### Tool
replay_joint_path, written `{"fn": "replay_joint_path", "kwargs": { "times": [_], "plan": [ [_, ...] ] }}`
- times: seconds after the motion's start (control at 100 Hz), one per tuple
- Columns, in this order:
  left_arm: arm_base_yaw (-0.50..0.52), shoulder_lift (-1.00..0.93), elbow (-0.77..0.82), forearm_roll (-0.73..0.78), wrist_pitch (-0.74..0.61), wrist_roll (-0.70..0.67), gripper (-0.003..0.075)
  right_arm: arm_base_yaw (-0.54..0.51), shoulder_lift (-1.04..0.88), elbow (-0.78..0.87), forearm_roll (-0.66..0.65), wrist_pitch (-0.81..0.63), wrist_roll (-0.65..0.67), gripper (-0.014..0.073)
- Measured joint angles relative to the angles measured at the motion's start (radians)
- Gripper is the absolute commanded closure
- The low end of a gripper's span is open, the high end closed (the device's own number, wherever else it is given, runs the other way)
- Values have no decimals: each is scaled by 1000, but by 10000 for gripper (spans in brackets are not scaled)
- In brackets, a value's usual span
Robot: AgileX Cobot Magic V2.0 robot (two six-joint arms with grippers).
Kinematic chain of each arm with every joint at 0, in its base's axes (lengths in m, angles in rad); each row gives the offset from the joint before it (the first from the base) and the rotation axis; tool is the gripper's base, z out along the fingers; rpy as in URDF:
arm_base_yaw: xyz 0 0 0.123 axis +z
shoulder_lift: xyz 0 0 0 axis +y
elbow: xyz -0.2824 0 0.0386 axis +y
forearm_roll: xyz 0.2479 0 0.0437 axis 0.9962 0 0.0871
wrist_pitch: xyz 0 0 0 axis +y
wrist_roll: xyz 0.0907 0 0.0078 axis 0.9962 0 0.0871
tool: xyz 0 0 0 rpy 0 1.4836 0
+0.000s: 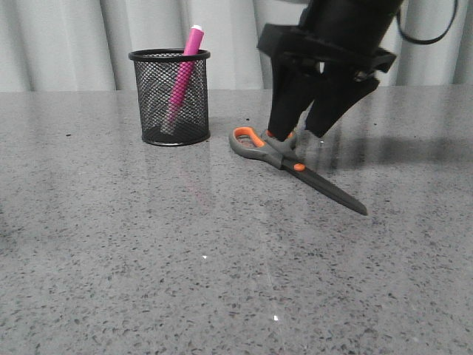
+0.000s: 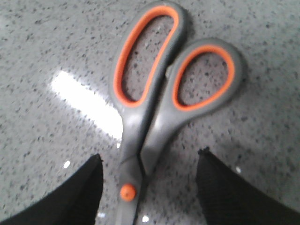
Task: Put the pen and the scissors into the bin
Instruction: 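Lower the right gripper onto the scissors handles and close on them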
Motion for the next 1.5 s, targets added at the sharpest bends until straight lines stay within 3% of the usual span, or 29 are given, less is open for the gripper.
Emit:
{"fn": "replay_joint_path", "kwargs": {
  "times": [0.2, 1.2, 1.42, 1.5],
  "plan": [
    [0, 0, 0, 0, 0, -2, 738, 13, 70, -63, -24, 38, 8, 200],
    [0, 0, 0, 0, -4, -5, 739, 90, 105, -84, -171, 24, 106, 202],
    [0, 0, 0, 0, -4, -5, 739, 90, 108, -88, -180, 34, 107, 359],
    [0, 0, 0, 0, -4, -6, 739, 90, 111, -90, -189, 36, 107, 363]
  ]
}}
